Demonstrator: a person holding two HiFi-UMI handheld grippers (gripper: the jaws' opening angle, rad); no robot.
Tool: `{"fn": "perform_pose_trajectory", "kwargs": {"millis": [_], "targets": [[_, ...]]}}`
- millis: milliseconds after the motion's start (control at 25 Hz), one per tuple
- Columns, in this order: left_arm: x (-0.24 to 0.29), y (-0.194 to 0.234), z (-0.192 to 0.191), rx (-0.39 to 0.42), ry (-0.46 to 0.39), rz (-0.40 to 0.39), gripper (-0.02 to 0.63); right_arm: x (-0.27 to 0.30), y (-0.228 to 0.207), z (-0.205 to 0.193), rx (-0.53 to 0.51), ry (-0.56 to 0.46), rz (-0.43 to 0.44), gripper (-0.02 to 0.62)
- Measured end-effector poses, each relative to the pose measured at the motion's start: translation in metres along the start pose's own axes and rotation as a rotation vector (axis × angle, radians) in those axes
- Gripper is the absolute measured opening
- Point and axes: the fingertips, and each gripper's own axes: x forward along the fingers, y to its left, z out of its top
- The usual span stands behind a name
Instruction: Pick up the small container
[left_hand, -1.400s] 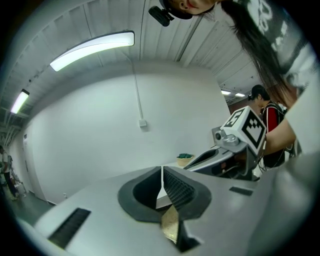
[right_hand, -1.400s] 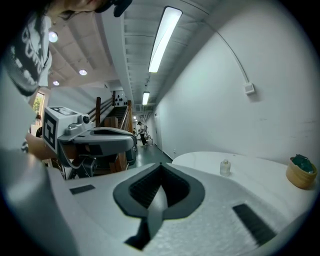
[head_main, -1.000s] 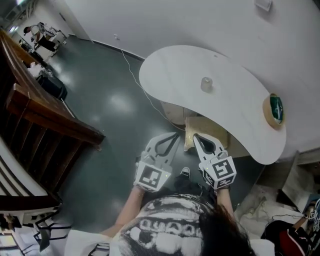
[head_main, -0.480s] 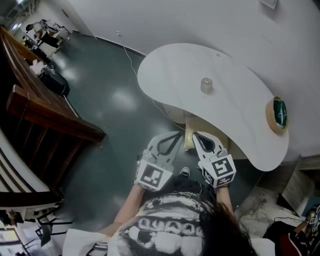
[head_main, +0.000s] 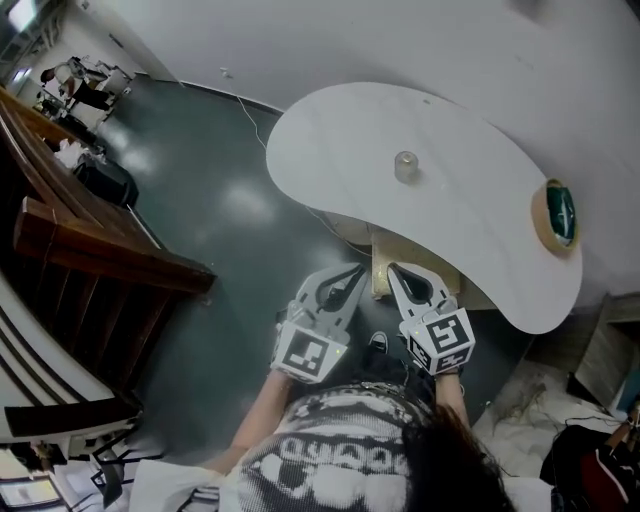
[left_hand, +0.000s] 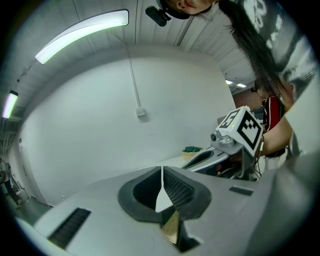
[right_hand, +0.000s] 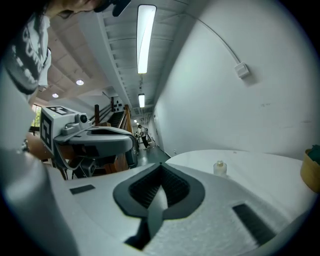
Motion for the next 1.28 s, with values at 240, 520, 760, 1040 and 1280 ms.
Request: {"fn": "perform_pose_trajectory", "kwargs": {"millis": [240,520,760,1040,1280], "targets": [[0.024,0.016,-0.005,0.011,-0.029,-0.062,0.011,0.014,-0.025,0.005,0.018,-0.017,-0.076,0.002],[0.057,0.071,-0.023,0.009,-0.05,-0.136,0.011,0.067,-0.056,0.014,0.059,-0.026,-0.165,0.002],[0.085,0.133,-0.041,0.015,-0.057,-0.22,0.012,0.127,-0.079,0.016,0.106,-0.013,-0.256,0.002],[0.117,0.172,-0.05,0.011,-0.082,-0.323,0.011,0.166,-0.106,0.019,0.125,0.013,-0.374,0.002],[0.14,0.181,-0.047,0.037,-0.114,-0.416,0.011,0.178,-0.132,0.016,0.139,0.029,-0.47,0.002]]}}
